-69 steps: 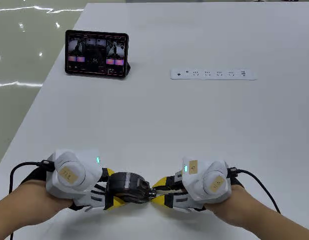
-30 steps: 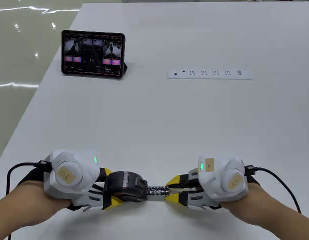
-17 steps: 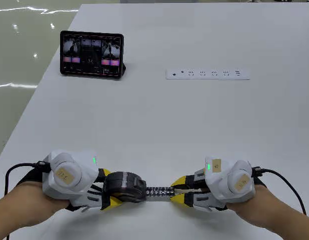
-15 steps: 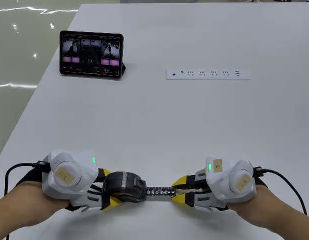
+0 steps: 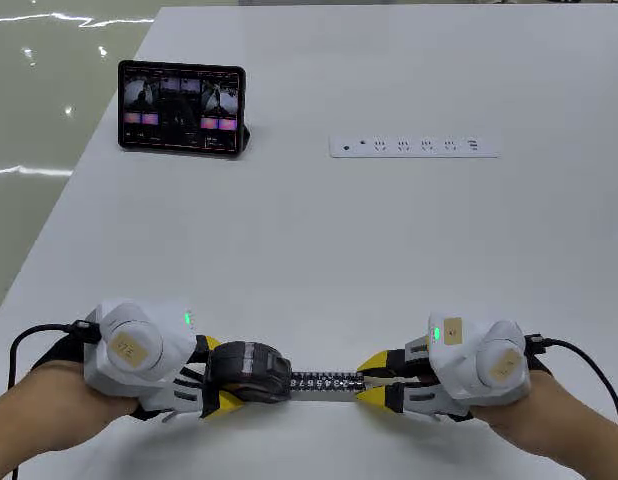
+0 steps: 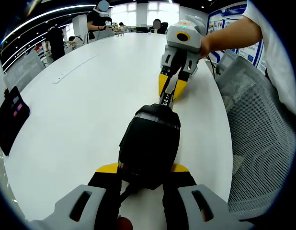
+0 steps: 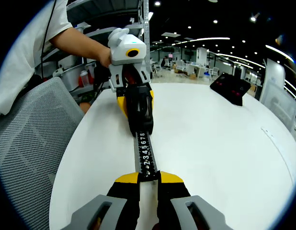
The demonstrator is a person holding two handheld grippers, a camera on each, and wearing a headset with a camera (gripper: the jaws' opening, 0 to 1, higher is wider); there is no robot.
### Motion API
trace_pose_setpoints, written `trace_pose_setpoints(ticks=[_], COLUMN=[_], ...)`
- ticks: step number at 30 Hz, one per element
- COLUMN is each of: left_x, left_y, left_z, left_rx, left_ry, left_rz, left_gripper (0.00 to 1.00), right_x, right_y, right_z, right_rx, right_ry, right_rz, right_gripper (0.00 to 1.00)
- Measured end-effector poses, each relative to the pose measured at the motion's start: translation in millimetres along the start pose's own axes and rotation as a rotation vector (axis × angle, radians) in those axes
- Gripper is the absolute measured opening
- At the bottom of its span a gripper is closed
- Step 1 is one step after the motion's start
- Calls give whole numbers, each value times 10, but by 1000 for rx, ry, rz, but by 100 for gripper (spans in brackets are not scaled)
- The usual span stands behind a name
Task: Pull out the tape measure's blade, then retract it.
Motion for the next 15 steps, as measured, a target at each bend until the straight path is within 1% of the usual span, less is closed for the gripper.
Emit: trace_pose_setpoints(ticks=[9, 15], left_x=[-1, -1], left_y=[-1, -1], left_z=[2, 2], left_rx=[0, -1], left_ry=[-1, 1], left_rz=[0, 0], left_gripper=[28, 28], right_x=[85, 148], right_y=[-10, -11], right_z=[59, 107], right_rx=[2, -15], right_ry=[10, 8], right_rz=[4, 19], right_gripper=[9, 9])
Point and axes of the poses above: the centre of the closed fingertips' face, and the gripper's own axes: x roughly backward along the fingers, y roughly to its left, z roughly out of its underside, the point moved 3 cm from there along x, roughly backward along the fingers, and after that the axes turned 1 degree about z, right-handed, at the moved point
